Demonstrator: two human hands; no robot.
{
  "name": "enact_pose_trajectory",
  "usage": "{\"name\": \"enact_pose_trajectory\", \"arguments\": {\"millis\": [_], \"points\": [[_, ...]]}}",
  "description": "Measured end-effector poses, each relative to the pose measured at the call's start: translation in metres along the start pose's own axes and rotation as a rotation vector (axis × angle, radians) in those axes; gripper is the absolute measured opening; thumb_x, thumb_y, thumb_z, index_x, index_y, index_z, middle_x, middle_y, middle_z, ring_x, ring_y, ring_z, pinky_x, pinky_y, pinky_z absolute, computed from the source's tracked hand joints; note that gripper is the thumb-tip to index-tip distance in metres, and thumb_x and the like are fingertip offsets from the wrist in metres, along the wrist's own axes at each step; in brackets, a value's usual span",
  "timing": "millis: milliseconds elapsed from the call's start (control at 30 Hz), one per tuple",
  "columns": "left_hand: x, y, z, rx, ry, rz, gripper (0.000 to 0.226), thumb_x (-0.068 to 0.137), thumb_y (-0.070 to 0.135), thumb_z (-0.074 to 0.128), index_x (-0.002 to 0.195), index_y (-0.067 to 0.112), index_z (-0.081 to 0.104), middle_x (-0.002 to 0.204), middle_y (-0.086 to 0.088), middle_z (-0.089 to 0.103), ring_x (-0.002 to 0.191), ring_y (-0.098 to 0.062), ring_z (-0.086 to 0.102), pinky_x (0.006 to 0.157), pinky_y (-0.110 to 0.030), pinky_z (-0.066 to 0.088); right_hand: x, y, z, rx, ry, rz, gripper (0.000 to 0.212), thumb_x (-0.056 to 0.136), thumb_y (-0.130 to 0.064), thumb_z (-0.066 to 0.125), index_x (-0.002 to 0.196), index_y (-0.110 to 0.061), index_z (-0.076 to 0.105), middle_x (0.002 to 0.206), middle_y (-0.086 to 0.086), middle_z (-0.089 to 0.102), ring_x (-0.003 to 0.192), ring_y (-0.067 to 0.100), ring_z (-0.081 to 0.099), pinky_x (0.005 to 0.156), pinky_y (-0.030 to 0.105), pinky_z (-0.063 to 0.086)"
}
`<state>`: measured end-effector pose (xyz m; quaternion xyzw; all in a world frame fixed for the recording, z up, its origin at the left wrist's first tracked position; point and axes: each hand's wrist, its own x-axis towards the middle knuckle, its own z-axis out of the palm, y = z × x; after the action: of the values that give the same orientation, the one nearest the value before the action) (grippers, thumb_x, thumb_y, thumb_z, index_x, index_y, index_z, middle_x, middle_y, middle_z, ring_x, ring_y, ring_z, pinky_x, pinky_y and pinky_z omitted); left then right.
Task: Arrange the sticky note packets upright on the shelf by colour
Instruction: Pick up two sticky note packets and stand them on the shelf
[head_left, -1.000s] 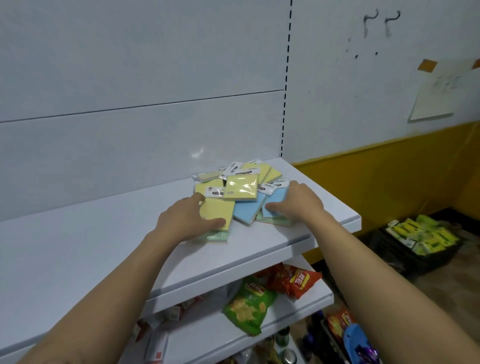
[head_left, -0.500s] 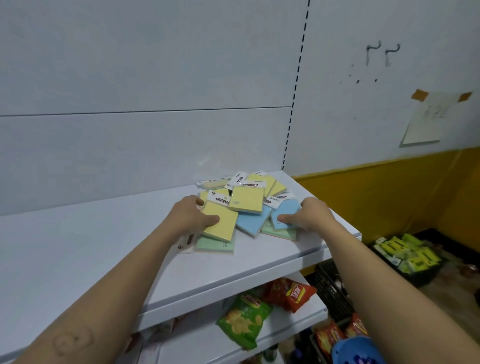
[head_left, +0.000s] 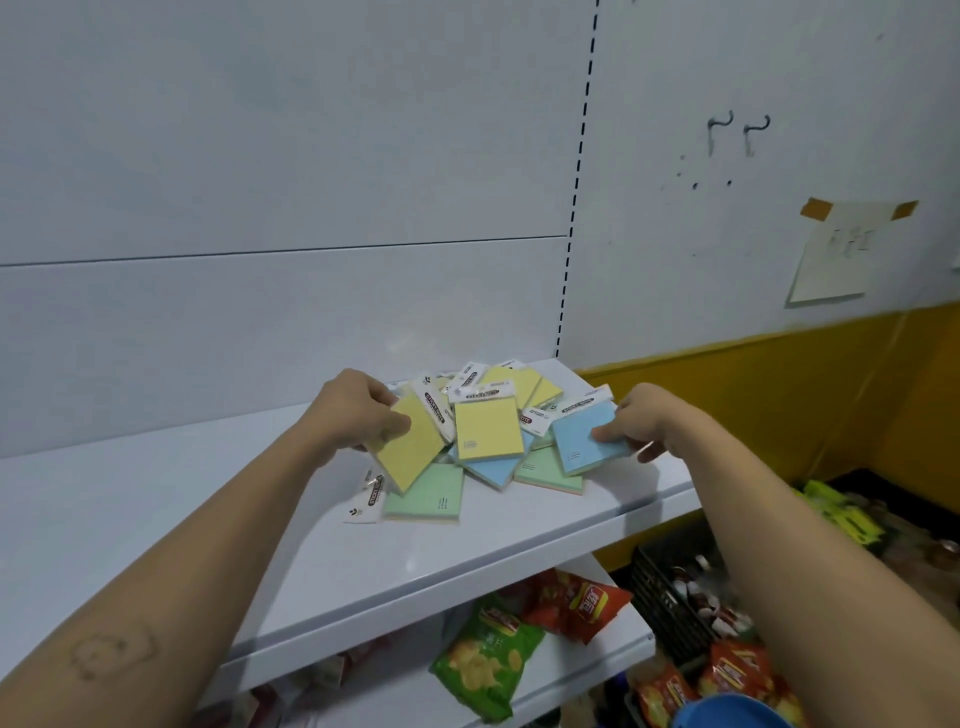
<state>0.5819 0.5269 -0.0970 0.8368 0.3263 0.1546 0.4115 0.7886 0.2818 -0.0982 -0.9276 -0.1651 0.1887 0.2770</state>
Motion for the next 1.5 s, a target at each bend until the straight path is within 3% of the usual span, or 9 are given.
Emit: {"name": "enact_pose_trajectory", "arguments": {"millis": [133,200,433,600,800,1033,1200,1500], "points": [[0.002,0.015,-0.006,-0.071,0.112,0.063,0.019,0.064,0.006,0.078,0.080,0.005,0.067,0.070,-0.007,0.064,0.060,-0.022,0.063,0.053,-0.030,0.055,0.000,-0.002,-0.019,0.024,0.120,-0.053,0.023,0.083,-0.019,0.074,0.089,-0.002,0.060,0.092,0.014,0.066,0.067,0.021,0.058,0.052,0.029,0.050],[0.001,0.026,-0.008,-0.118,0.148,0.097,0.019,0.064,0.005,0.079,0.078,0.008,0.067,0.069,-0.006,0.063,0.061,-0.023,0.065,0.054,-0.031,0.056,0.000,-0.008,-0.026,0.061,0.196,-0.117,0.020,0.081,-0.016,0.075,0.081,-0.003,0.060,0.086,0.016,0.065,0.062,0.024,0.057,0.056,0.035,0.053],[0.001,0.063,-0.024,-0.233,0.229,0.205,0.022,0.064,-0.004,0.080,0.068,0.010,0.063,0.050,0.000,0.060,0.057,-0.025,0.063,0.058,-0.034,0.055,-0.008,-0.043,-0.041,0.161,0.373,-0.354,0.019,0.074,-0.017,0.079,0.085,-0.014,0.064,0.093,0.007,0.069,0.086,0.026,0.066,0.078,0.042,0.057],[0.000,0.069,-0.042,-0.306,0.325,0.219,0.019,0.065,0.000,0.082,0.074,0.009,0.067,0.072,-0.015,0.072,0.065,-0.028,0.069,0.062,-0.038,0.058,-0.012,-0.074,-0.042,0.201,0.379,-0.464,0.023,0.070,-0.018,0.082,0.086,-0.015,0.065,0.089,0.007,0.069,0.083,0.027,0.066,0.078,0.045,0.057],[-0.011,0.055,-0.079,-0.346,0.450,0.192,0.019,0.070,-0.001,0.080,0.083,0.003,0.067,0.079,-0.018,0.072,0.066,-0.027,0.070,0.068,-0.049,0.060,-0.014,-0.119,-0.021,0.249,0.311,-0.578,0.023,0.071,-0.014,0.081,0.085,-0.017,0.064,0.087,0.005,0.067,0.079,0.025,0.064,0.072,0.039,0.057],[-0.043,0.005,-0.137,-0.352,0.595,0.090,0.021,0.069,-0.002,0.079,0.085,0.000,0.066,0.081,-0.022,0.071,0.071,-0.032,0.072,0.071,-0.055,0.058,-0.018,-0.183,0.032,0.270,0.155,-0.717,0.023,0.069,-0.013,0.080,0.084,-0.017,0.063,0.086,0.006,0.066,0.081,0.027,0.065,0.075,0.044,0.058],[-0.082,-0.033,-0.189,-0.330,0.736,0.033,0.021,0.069,-0.001,0.080,0.086,0.001,0.067,0.088,-0.025,0.070,0.073,-0.031,0.071,0.067,-0.041,0.059,-0.037,-0.238,0.077,0.312,0.038,-0.820,0.021,0.067,-0.010,0.078,0.083,-0.014,0.065,0.080,0.006,0.065,0.071,0.025,0.060,0.070,0.041,0.056],[-0.180,-0.099,-0.287,-0.262,0.976,-0.028,0.017,0.073,0.002,0.079,0.086,0.002,0.067,0.080,-0.016,0.071,0.068,-0.026,0.069,0.065,-0.036,0.058,-0.119,-0.343,0.167,0.342,-0.184,-1.014,0.019,0.067,-0.009,0.078,0.079,-0.015,0.065,0.072,0.000,0.061,0.060,0.018,0.055,0.057,0.027,0.047]]}}
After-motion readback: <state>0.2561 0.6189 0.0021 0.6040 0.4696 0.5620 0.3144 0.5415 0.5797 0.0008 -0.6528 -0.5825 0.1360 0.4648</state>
